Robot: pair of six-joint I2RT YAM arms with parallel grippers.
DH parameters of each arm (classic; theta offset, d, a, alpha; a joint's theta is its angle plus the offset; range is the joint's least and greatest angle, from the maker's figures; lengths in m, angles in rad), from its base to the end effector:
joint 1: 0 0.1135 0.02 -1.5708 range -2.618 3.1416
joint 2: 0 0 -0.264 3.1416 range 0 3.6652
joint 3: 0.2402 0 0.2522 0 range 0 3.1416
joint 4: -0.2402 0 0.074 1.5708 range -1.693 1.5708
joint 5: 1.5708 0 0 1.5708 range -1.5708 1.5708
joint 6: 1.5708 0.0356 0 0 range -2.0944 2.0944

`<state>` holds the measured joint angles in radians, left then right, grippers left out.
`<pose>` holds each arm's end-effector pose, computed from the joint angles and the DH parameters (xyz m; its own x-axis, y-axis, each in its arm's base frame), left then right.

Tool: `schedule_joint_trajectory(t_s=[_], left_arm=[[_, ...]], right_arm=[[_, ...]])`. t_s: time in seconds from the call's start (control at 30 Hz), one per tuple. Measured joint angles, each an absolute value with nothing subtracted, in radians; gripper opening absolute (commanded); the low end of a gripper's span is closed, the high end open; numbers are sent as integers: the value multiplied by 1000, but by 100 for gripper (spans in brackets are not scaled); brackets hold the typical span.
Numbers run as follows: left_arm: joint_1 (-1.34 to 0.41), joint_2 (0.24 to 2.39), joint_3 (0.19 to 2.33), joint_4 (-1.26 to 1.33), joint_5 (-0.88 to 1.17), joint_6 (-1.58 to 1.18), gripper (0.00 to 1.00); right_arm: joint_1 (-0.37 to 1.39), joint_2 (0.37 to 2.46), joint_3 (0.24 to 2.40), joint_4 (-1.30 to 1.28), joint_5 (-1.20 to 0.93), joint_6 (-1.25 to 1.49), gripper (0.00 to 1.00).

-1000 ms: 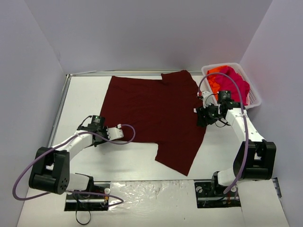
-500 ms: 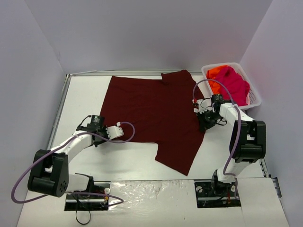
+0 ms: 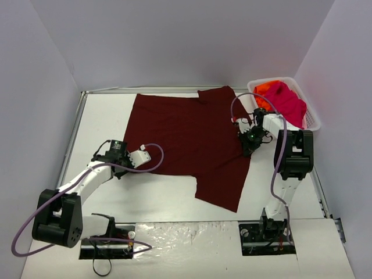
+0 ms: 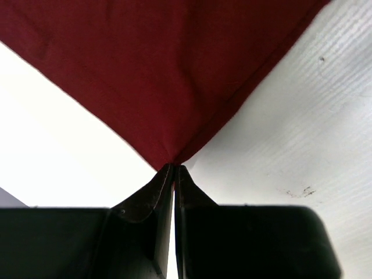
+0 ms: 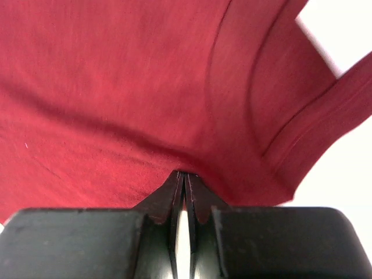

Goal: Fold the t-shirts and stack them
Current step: Grap the side of the flattened tshirt closest away from the robot with both arms

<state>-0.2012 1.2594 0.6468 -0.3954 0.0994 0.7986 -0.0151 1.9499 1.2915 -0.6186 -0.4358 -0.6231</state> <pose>0.2270 -0.0499 0.1805 -0.3986 0.8088 -0.4324 0.7686 0.5518 0.3237 0.3791 0.0093 0.1546 -0.7139 -0.5183 -0.4709 -0.6466 0.7460 0.1591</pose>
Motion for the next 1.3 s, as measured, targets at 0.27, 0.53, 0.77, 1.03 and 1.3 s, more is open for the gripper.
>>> schedule_joint_trajectory(t_s=[0.27, 0.53, 0.77, 1.03, 1.3], left_arm=[[-201, 1249, 693, -397, 65, 728, 2], [-201, 1263, 781, -399, 33, 661, 3], [-201, 1347, 865, -400, 24, 617, 2], [-204, 1399, 931, -399, 22, 570, 2], [-202, 1412, 944, -392, 33, 519, 2]], right_arm=[[1, 2194, 1672, -707, -434, -606, 0], [59, 2340, 1924, -691, -456, -584, 0], [74, 2231, 1750, -653, -461, -617, 0], [76, 1827, 1515, -742, -469, -719, 46], [180, 1472, 1205, -773, -337, -854, 40]])
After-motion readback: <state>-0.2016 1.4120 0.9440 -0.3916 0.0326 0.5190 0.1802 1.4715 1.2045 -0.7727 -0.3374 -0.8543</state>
